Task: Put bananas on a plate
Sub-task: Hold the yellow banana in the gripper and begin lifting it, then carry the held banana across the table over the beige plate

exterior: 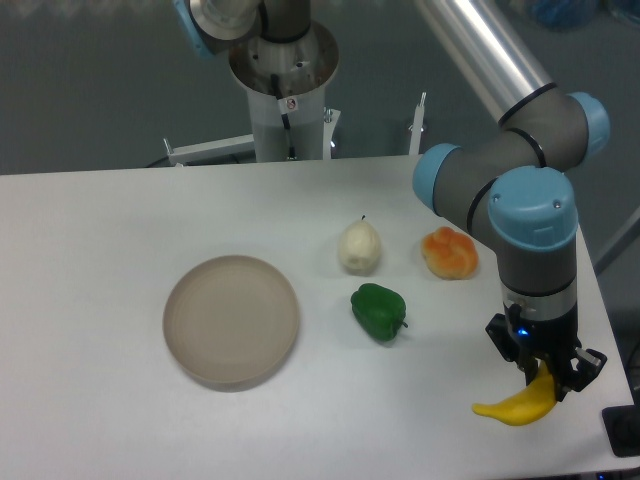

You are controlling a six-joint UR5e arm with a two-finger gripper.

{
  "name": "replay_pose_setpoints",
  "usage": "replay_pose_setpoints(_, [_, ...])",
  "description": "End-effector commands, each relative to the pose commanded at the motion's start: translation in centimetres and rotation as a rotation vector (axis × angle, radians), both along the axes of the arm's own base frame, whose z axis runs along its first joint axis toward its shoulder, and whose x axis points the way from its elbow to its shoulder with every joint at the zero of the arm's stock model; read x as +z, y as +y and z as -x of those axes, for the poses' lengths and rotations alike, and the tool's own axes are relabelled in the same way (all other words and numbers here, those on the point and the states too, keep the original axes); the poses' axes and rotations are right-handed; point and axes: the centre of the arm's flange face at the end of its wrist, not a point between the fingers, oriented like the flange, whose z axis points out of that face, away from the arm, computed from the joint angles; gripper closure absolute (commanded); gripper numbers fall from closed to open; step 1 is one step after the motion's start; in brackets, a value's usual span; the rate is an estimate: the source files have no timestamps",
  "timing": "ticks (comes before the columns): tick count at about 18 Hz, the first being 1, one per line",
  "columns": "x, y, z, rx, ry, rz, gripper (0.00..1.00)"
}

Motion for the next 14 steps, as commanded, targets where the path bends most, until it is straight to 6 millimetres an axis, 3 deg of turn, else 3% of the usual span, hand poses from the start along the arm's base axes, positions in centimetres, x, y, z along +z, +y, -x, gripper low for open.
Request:
replay_pose_setpoints(9, [0.4,-0.5,-0.3,0.007,-0.015,-0.008,0.67])
replay_pose_setpoints(11, [0.6,-0.7,-1.2,0.011,-0.024,-0.005,0.67])
replay_pose_setpoints(14, [0.8,-0.4,-4.3,0.031,-0.051,-0.013,0.67])
